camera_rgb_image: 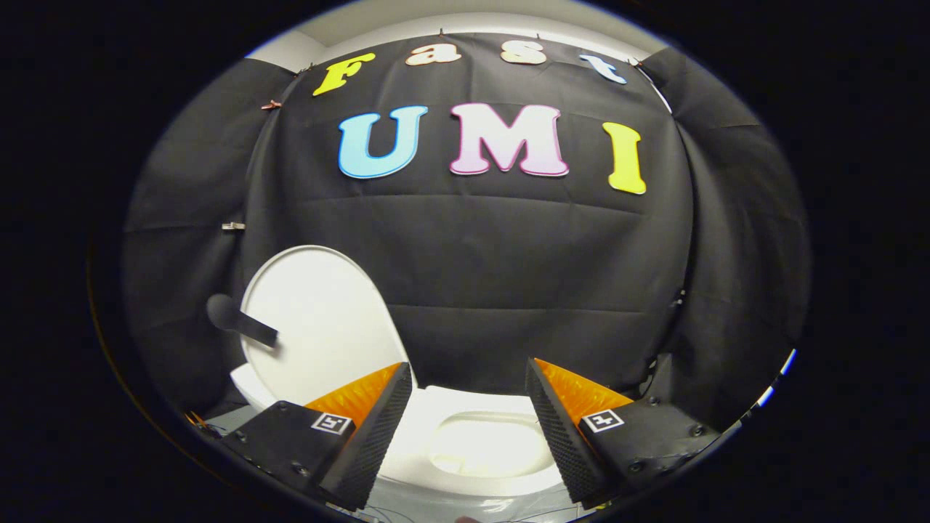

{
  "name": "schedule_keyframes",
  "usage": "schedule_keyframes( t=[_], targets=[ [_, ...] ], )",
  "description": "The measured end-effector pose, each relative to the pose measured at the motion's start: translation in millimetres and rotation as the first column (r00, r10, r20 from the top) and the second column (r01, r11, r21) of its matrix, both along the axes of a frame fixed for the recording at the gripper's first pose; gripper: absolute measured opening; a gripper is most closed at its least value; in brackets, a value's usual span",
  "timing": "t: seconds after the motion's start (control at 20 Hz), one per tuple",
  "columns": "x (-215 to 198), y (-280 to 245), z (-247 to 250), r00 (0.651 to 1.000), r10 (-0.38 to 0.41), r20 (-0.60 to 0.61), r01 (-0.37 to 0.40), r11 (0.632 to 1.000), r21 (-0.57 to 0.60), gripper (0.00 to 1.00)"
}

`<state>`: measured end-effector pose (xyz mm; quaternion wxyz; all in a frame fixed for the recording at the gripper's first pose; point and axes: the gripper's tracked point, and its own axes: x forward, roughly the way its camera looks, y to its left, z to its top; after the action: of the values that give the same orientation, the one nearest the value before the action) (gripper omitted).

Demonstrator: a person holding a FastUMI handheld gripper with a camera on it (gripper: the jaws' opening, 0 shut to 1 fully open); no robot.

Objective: Open the toilet lid.

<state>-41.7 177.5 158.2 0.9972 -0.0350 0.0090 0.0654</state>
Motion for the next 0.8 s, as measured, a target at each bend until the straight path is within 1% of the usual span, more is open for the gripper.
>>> schedule_keyframes(
  t=[0.15,0.3,0.4,0.55,0.8],
  targets=[
    [5.0,-52.3,-18.4,0.998,-0.043,0.034,0.043,0.999,0.01,0.99],
    [13.2,-88.5,-40.0,0.997,-0.079,0.022,0.078,0.995,0.055,1.0],
    [17.2,-103.2,-54.1,0.996,-0.085,0.009,0.084,0.993,0.079,1.0],
    [21.5,-121.6,-64.9,0.996,-0.085,0.015,0.084,0.994,0.067,1.0],
    [25.1,-140.3,-47.4,0.992,-0.094,0.082,0.087,0.993,0.08,1.0]
  ],
)
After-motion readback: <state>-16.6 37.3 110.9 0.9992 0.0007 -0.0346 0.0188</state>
